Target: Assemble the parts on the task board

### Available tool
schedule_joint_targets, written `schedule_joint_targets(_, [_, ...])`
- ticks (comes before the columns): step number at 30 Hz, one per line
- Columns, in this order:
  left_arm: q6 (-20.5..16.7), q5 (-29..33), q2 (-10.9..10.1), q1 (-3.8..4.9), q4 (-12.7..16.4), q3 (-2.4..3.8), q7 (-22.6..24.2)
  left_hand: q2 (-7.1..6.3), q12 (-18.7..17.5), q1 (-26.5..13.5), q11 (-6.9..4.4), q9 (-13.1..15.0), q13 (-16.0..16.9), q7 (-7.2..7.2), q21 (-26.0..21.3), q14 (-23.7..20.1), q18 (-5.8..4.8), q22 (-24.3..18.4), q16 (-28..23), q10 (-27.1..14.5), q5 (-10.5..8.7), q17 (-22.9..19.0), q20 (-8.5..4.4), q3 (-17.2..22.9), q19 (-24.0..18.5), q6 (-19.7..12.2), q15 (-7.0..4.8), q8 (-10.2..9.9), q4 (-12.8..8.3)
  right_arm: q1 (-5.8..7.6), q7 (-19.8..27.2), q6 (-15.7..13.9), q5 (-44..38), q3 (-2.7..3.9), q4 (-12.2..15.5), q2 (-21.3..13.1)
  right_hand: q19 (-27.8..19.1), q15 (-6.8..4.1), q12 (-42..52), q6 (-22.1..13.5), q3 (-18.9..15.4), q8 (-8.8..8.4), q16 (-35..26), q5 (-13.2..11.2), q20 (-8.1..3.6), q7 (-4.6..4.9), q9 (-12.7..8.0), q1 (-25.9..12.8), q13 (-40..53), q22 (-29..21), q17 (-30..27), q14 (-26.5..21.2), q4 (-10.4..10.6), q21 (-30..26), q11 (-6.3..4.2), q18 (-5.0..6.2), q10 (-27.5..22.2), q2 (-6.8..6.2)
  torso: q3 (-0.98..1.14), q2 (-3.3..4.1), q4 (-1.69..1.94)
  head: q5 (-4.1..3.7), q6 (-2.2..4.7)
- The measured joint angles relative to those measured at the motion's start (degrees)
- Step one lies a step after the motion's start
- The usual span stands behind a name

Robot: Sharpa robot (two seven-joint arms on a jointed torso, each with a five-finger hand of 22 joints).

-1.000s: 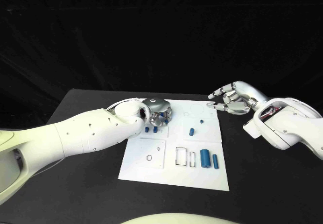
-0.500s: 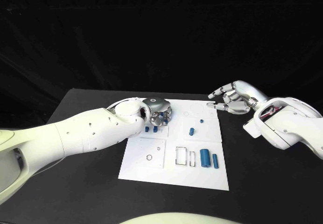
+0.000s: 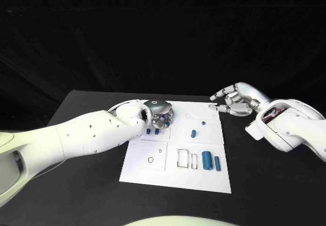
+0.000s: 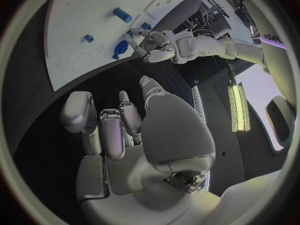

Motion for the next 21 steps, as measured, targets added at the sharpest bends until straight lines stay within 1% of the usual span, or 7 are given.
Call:
schedule_joint_targets(4, [-0.35, 0.9, -0.51, -0.04, 0.53, 0.39, -0.07, -0.34, -0.45, -0.49, -0.09, -0.01, 0.01, 0.0, 0.0, 0.0, 0.0, 0.04, 0.0, 0.09, 0.0, -0.12, 0.0, 0.2, 0.0, 0.0, 0.0, -0.32, -0.2, 0.0, 0.0, 0.0, 0.0, 0.0, -0.01, -0.07, 0.0, 0.0, 0.0, 0.0, 0.0, 0.09, 0.0, 0.0, 0.0, 0.0, 0.0, 0.18, 0.01, 0.0, 0.0, 0.0, 0.0, 0.0, 0.0, 0.0, 0.0, 0.18, 0.0, -0.04, 0.02, -0.1, 0.19])
schedule_joint_targets(9, [-0.99, 2.26, -1.84, -0.04, 1.82, 1.34, -0.23, -0.41, -0.45, -1.02, -0.18, -0.04, 0.06, 0.0, 0.0, 0.0, 0.0, 0.1, 0.23, 0.17, 0.0, -0.12, 0.0, 0.2, 0.0, 0.0, 0.0, -0.33, -0.2, 0.0, 0.01, -0.01, 0.0, 0.0, -0.02, -0.13, 0.0, 0.0, 0.0, 0.0, 0.0, 0.08, 0.0, 0.0, 0.0, 0.0, 0.01, 0.18, 0.01, 0.0, 0.0, 0.0, 0.0, 0.0, 0.0, 0.0, 0.0, 0.18, 0.04, -0.08, 0.09, -0.13, 0.38])
schedule_joint_targets(11, [-1.24, 2.78, -2.47, -0.03, 2.41, 1.71, -0.28, -0.41, -0.77, -1.02, 0.01, -0.04, 0.08, 0.0, 0.19, 0.0, 0.01, 0.23, 0.22, 0.37, 0.0, -0.11, 0.0, 0.2, 0.0, 0.0, 0.0, -0.56, -0.2, 0.0, 0.01, -0.01, 0.0, 0.0, -0.02, -0.15, 0.0, 0.0, 0.0, 0.0, 0.0, 0.09, 0.0, 0.0, 0.0, 0.0, 0.0, 0.18, 0.01, 0.0, -0.01, 0.0, 0.0, 0.0, 0.0, 0.0, 0.0, 0.18, 0.04, -0.08, 0.09, -0.09, 0.49])
schedule_joint_targets(13, [-1.52, 3.47, -3.36, -0.02, 3.26, 2.15, -0.34, -0.71, -0.78, -1.32, -0.02, -0.05, 0.16, 0.0, 0.25, 0.0, 0.01, 0.27, 0.45, 0.4, 0.0, -0.03, 0.0, 0.21, 0.0, -0.01, 0.0, -0.56, -0.21, 0.0, 0.01, -0.01, 0.0, 0.0, -0.03, -0.19, 0.0, 0.0, 0.0, 0.0, -0.1, 0.08, 0.0, 0.0, 0.0, 0.0, 0.0, 0.18, 0.01, 0.0, -0.01, 0.0, 0.1, 0.0, 0.0, 0.0, 0.0, 0.18, 0.04, -0.07, 0.08, -0.02, 0.55])
schedule_joint_targets(15, [-1.79, 4.13, -4.36, 0.01, 4.05, 2.51, -0.43, -0.48, -0.78, -1.55, -0.08, -0.06, 0.17, 0.0, 0.25, 0.0, 0.01, 0.33, 0.45, 0.46, 0.0, 0.04, 0.0, 0.21, 0.0, -0.01, 0.0, -0.56, -0.21, 0.0, 0.01, -0.01, 0.0, 0.0, -0.03, -0.22, 0.0, 0.0, 0.0, 0.0, -0.16, 0.08, 0.0, 0.0, 0.0, 0.0, 0.01, 0.18, 0.01, 0.0, -0.01, 0.0, 0.16, 0.0, 0.0, 0.0, 0.0, 0.18, 0.04, -0.05, 0.08, 0.01, 0.56])
schedule_joint_targets(20, [-2.13, 5.54, -6.28, 0.02, 5.32, 2.83, -0.74, -0.42, -0.78, -1.61, -0.08, -0.16, 0.17, -0.01, 0.25, 0.0, 0.01, 0.34, 0.45, 0.46, 0.0, 0.04, 0.0, 0.21, 0.0, 0.0, 0.0, -0.57, -0.21, 0.0, 0.01, -0.01, 0.0, 0.0, -0.07, -0.22, 0.0, 0.0, 0.0, 0.0, -0.16, 0.08, 0.0, 0.0, 0.0, 0.0, 0.01, 0.18, 0.0, 0.0, -0.01, 0.0, 0.16, 0.0, 0.0, 0.0, 0.0, 0.18, 0.03, -0.05, 0.15, 0.1, 0.53])
schedule_joint_targets(21, [-2.14, 5.74, -6.55, 0.02, 5.46, 2.86, -0.8, -0.64, -0.78, -1.83, -0.08, -0.16, 0.17, -0.11, 0.25, 0.0, 0.0, 0.43, 0.45, 0.47, 0.0, 0.04, 0.0, 0.21, 0.0, 0.1, 0.0, -0.62, -0.21, 0.0, 0.01, -0.01, 0.0, 0.0, -0.08, -0.2, 0.0, 0.0, 0.0, 0.0, -0.16, 0.08, 0.0, 0.0, 0.0, 0.0, 0.01, 0.18, 0.0, 0.0, -0.01, 0.0, 0.16, 0.0, 0.0, 0.0, 0.0, 0.18, 0.03, -0.05, 0.15, 0.12, 0.52])
